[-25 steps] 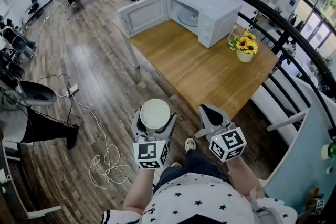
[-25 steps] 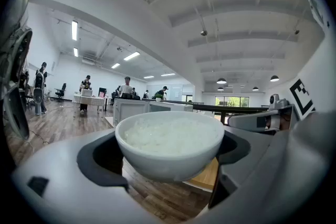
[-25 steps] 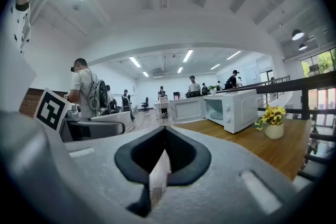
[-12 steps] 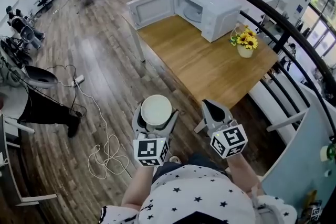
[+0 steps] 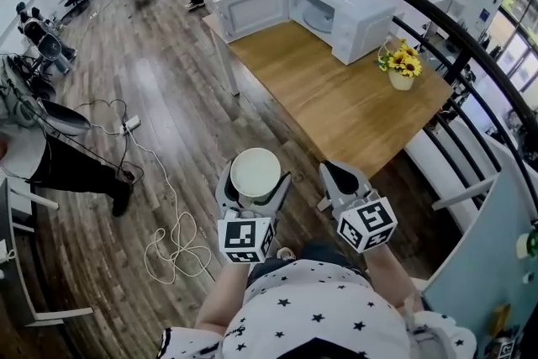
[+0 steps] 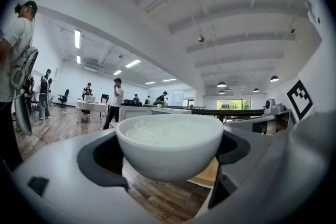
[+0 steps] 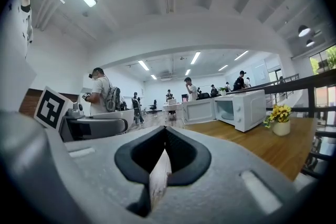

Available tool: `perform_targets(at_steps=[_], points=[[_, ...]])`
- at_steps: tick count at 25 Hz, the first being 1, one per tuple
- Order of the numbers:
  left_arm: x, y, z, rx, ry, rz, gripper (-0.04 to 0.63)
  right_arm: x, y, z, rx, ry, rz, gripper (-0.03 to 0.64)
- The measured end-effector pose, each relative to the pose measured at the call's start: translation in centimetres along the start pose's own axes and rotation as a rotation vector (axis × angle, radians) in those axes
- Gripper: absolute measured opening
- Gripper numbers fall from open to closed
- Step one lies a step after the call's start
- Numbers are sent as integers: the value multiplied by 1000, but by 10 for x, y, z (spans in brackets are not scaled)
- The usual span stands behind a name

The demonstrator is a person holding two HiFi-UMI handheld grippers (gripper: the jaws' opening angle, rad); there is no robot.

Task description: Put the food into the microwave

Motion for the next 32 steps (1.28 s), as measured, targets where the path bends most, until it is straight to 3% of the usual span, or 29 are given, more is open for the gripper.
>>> perform_targets(at_steps=[15, 32], points=[[-3, -46, 29, -3, -1, -7, 514, -8, 2, 51, -34, -22, 8, 5], [-4, -126, 173, -29, 1, -1, 514, 0, 76, 190, -70, -7, 11, 5]])
Point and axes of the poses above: the fingertips, and each gripper's own axes: z forward along the fingers, y to its right, x out of its top, the point moved 5 cm from there along -z, backward along the fingers, and after that the axes turned 7 degrees about y, right-handed, at the moved point
